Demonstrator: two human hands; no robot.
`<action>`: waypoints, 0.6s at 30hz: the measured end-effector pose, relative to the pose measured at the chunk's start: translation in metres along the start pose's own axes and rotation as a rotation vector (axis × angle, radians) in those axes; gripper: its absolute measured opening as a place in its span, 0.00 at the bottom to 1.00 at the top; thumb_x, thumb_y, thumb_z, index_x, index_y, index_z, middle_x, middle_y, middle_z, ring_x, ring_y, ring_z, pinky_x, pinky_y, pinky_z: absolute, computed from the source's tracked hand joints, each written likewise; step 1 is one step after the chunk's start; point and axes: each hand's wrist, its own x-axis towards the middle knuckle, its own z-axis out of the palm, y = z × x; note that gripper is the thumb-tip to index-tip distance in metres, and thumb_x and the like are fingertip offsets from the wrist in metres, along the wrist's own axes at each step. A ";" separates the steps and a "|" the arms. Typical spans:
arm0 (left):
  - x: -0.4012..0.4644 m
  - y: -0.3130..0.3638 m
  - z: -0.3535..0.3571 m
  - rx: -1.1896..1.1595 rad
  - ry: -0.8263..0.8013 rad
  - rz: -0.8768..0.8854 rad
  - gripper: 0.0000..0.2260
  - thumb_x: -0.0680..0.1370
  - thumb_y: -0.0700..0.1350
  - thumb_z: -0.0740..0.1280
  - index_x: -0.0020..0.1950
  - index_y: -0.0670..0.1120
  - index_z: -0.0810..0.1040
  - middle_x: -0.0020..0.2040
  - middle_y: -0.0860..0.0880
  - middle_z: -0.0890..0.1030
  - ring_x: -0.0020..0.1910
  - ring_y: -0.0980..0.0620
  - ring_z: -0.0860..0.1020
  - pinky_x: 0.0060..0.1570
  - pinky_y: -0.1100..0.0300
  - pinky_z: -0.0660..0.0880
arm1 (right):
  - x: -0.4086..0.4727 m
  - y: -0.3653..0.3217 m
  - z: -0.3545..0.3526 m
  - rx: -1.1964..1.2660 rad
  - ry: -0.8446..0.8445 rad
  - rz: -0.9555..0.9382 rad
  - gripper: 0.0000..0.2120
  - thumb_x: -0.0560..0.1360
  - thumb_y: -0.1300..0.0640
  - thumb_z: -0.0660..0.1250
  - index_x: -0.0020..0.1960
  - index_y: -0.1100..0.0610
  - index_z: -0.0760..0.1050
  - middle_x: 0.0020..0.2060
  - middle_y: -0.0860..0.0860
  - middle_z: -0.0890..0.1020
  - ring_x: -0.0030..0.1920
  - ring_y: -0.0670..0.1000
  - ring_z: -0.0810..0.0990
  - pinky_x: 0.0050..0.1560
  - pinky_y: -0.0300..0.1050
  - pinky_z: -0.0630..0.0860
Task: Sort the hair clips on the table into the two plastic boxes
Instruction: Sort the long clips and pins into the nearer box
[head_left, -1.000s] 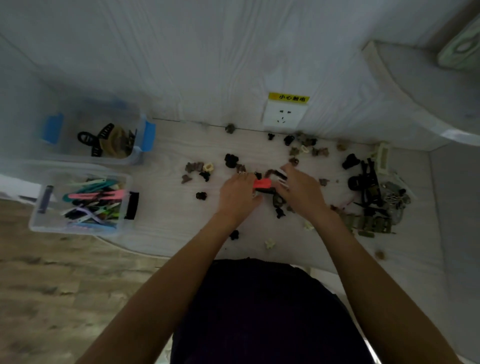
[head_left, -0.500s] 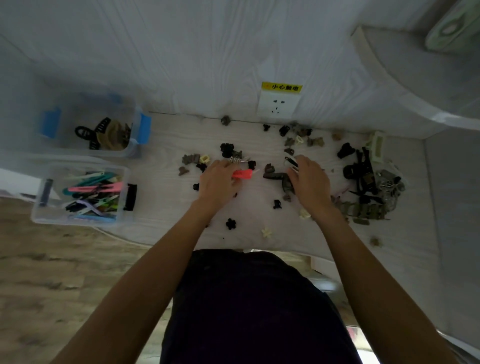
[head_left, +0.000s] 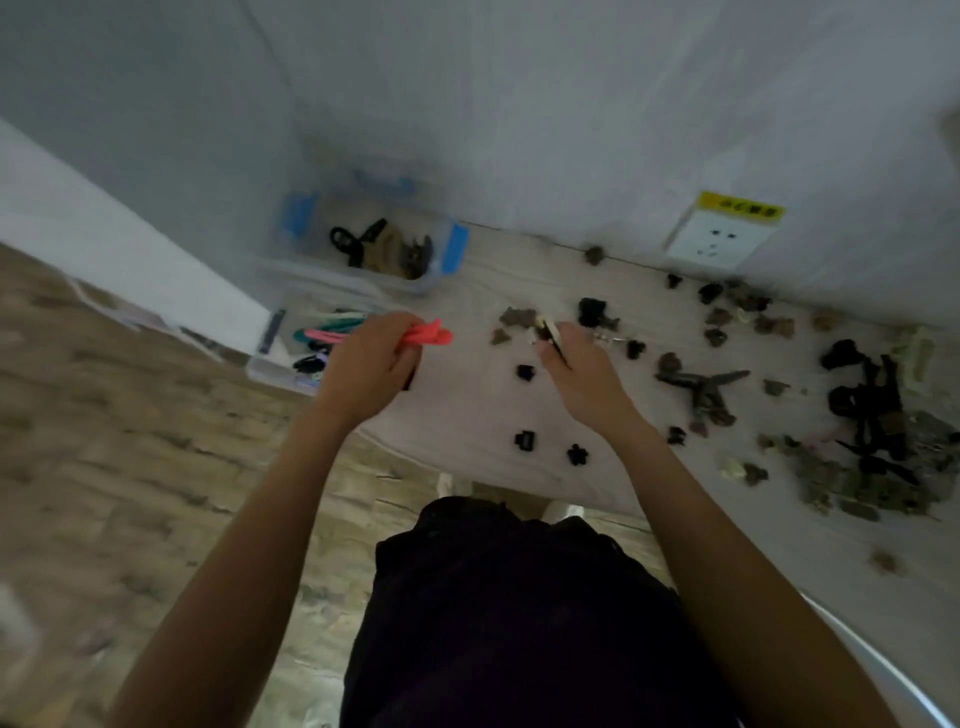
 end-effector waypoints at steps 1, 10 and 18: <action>-0.005 -0.013 -0.012 0.052 -0.005 -0.001 0.20 0.72 0.50 0.53 0.52 0.40 0.76 0.44 0.39 0.80 0.43 0.39 0.78 0.42 0.50 0.73 | 0.005 -0.014 0.011 0.027 -0.025 -0.021 0.08 0.80 0.55 0.57 0.50 0.59 0.69 0.31 0.49 0.71 0.30 0.46 0.68 0.30 0.39 0.63; -0.020 -0.108 -0.026 0.318 -0.216 0.097 0.22 0.75 0.49 0.51 0.61 0.42 0.76 0.53 0.39 0.78 0.52 0.40 0.72 0.51 0.44 0.73 | 0.054 -0.113 0.102 -0.097 -0.136 -0.244 0.10 0.80 0.58 0.56 0.57 0.62 0.70 0.44 0.57 0.77 0.43 0.54 0.75 0.41 0.44 0.67; -0.036 -0.124 -0.029 0.043 0.263 -0.035 0.09 0.76 0.43 0.60 0.52 0.44 0.78 0.47 0.46 0.81 0.47 0.48 0.75 0.49 0.59 0.70 | 0.070 -0.126 0.154 -0.412 -0.117 -0.308 0.18 0.77 0.61 0.58 0.67 0.61 0.66 0.60 0.60 0.73 0.59 0.60 0.72 0.57 0.52 0.69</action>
